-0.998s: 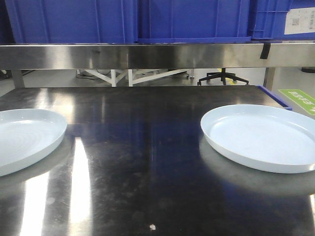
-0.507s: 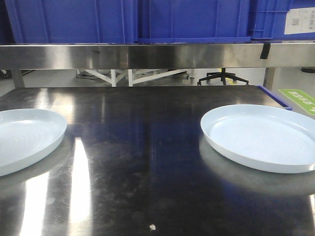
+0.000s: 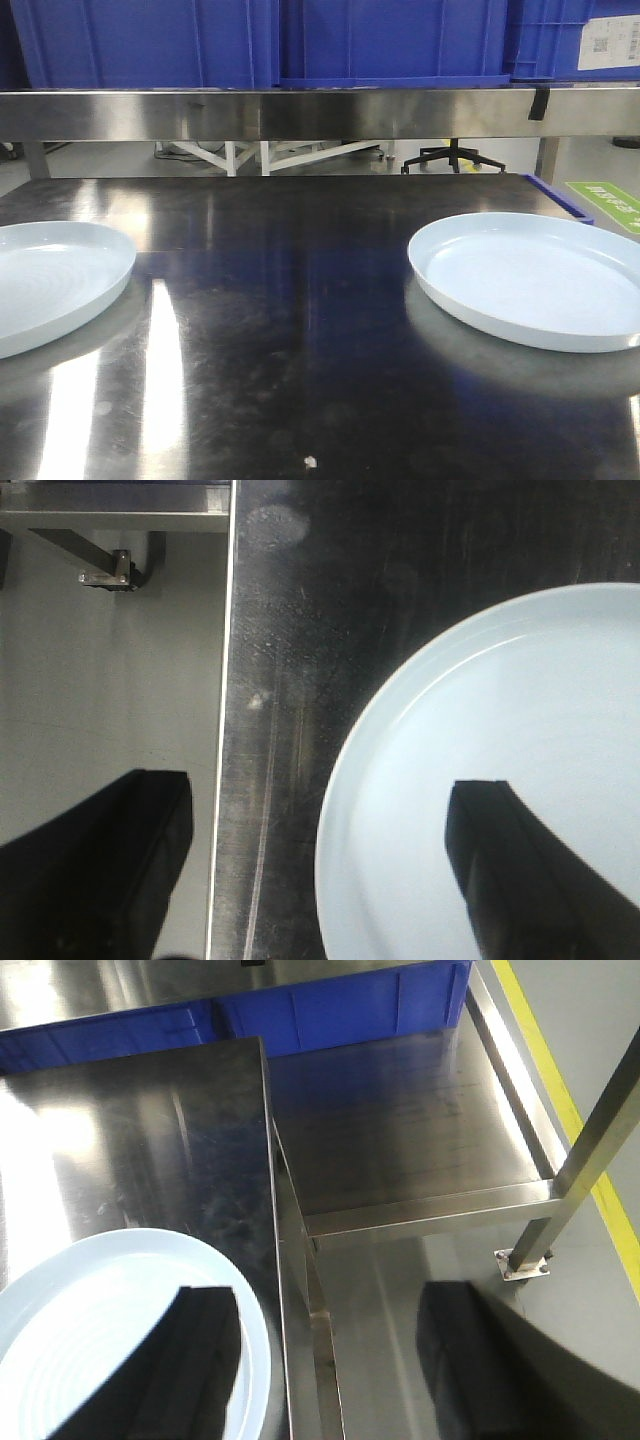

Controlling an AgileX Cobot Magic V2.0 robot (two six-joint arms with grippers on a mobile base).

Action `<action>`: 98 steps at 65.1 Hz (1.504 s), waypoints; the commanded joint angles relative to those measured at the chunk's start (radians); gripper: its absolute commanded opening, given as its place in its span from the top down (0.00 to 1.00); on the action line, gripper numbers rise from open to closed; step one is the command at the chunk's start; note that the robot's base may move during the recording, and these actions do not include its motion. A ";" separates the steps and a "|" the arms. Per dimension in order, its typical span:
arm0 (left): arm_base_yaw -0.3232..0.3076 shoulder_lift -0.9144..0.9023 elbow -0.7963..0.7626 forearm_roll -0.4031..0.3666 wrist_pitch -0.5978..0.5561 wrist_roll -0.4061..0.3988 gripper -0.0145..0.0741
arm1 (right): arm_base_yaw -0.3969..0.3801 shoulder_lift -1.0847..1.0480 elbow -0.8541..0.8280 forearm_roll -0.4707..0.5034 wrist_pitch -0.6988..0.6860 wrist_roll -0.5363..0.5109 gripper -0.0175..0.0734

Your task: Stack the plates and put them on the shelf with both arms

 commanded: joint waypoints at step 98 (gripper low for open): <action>0.021 -0.032 -0.031 0.028 -0.042 -0.008 0.20 | 0.000 -0.007 -0.036 -0.004 -0.066 -0.004 0.27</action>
